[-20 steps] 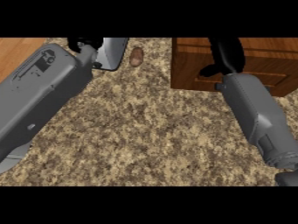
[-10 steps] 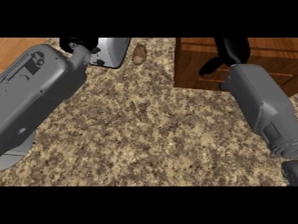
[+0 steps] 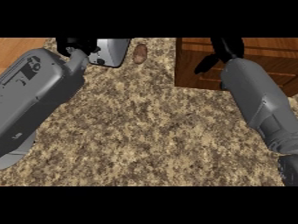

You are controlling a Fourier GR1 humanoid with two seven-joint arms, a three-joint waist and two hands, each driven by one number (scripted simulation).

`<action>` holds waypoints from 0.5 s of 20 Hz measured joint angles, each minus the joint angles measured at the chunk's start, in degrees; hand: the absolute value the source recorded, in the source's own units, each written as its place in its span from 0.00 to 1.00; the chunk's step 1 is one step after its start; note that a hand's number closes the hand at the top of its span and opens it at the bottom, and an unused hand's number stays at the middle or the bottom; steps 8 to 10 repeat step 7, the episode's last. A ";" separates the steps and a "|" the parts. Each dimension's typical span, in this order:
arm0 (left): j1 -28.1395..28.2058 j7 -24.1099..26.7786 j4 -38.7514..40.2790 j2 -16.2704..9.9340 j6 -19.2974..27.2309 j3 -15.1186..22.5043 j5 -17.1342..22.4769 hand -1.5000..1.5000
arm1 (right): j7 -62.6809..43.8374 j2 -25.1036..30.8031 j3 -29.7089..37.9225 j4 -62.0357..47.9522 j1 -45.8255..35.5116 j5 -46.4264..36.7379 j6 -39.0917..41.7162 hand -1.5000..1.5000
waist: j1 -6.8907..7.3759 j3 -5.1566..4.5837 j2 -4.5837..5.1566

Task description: Pick up the can, place it into the drawer and close the drawer

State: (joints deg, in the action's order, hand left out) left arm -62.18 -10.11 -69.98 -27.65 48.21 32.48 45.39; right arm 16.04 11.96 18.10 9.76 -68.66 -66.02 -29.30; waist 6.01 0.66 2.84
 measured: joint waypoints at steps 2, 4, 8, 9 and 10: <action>0.01 -0.29 -0.23 -0.34 0.06 -0.14 -0.07 0.00 | 2.34 -0.45 3.53 0.24 -0.44 3.79 1.92 0.00 | -0.35 0.01 -0.19; 0.40 -0.52 -0.52 -0.67 -0.17 -0.19 -0.11 0.00 | 4.46 -0.94 7.08 0.66 -0.71 7.67 3.50 0.00 | -0.45 -0.02 -0.32; 1.82 -0.24 -1.73 -0.57 0.09 -0.18 -0.36 0.00 | 7.19 -0.65 11.13 0.90 -0.93 12.18 6.35 0.00 | -0.36 -0.18 -0.59; 1.82 -0.24 -1.73 -0.57 0.09 -0.18 -0.36 0.00 | 7.19 -0.65 11.13 0.90 -0.93 12.18 6.35 0.00 | -0.36 -0.18 -0.59; 1.82 -0.24 -1.73 -0.57 0.09 -0.18 -0.36 0.00 | 7.19 -0.65 11.13 0.90 -0.93 12.18 6.35 0.00 | -0.36 -0.18 -0.59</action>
